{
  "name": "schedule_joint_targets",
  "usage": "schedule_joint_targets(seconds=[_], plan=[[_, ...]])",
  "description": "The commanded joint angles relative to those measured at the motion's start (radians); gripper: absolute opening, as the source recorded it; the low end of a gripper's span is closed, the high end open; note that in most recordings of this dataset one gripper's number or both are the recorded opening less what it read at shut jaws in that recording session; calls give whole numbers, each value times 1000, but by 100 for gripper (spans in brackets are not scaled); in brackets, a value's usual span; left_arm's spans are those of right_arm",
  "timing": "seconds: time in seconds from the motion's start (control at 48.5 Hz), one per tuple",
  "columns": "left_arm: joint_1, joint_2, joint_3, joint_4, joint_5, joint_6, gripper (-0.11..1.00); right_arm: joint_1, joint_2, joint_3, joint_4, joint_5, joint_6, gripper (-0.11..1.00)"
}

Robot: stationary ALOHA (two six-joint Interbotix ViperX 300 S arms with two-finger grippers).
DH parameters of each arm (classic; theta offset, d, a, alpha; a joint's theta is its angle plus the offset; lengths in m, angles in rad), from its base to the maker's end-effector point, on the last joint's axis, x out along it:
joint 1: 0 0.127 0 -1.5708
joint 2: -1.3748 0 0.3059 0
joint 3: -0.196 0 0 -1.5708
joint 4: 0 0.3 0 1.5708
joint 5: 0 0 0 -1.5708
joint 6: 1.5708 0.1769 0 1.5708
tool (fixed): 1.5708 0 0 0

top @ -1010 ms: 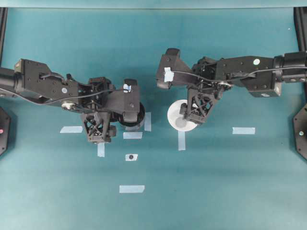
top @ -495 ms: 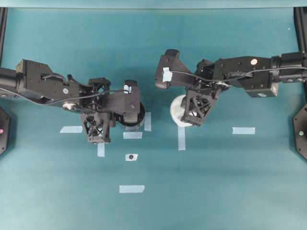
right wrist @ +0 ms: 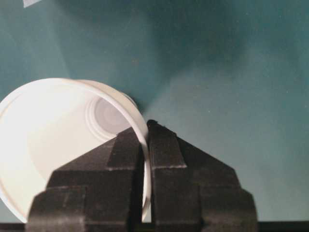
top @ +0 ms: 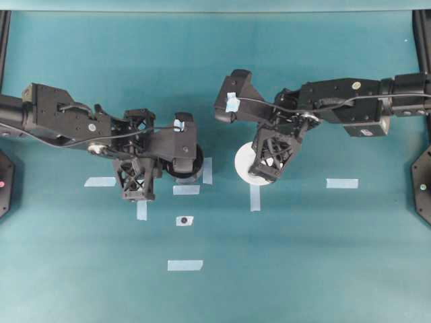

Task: Holding the cup holder with the left arm, the right arm places the cup into the cup holder.

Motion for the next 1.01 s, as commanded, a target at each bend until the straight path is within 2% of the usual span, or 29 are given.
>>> schedule_joint_targets(seconds=[0.0,0.185,0.474,0.989], plan=[[2,-40,-12,2,-9,3,24,5,-49,-15,6,3,23,4],[2,-58,-12,3,-17,3,24,3,-71,-14,6,11,74,4],[2,-77,0,2,-28,2,24,3,-133,-15,6,28,98,4],[2,-138,100,2,-291,-9,24,-3,-256,-15,6,26,155,3]])
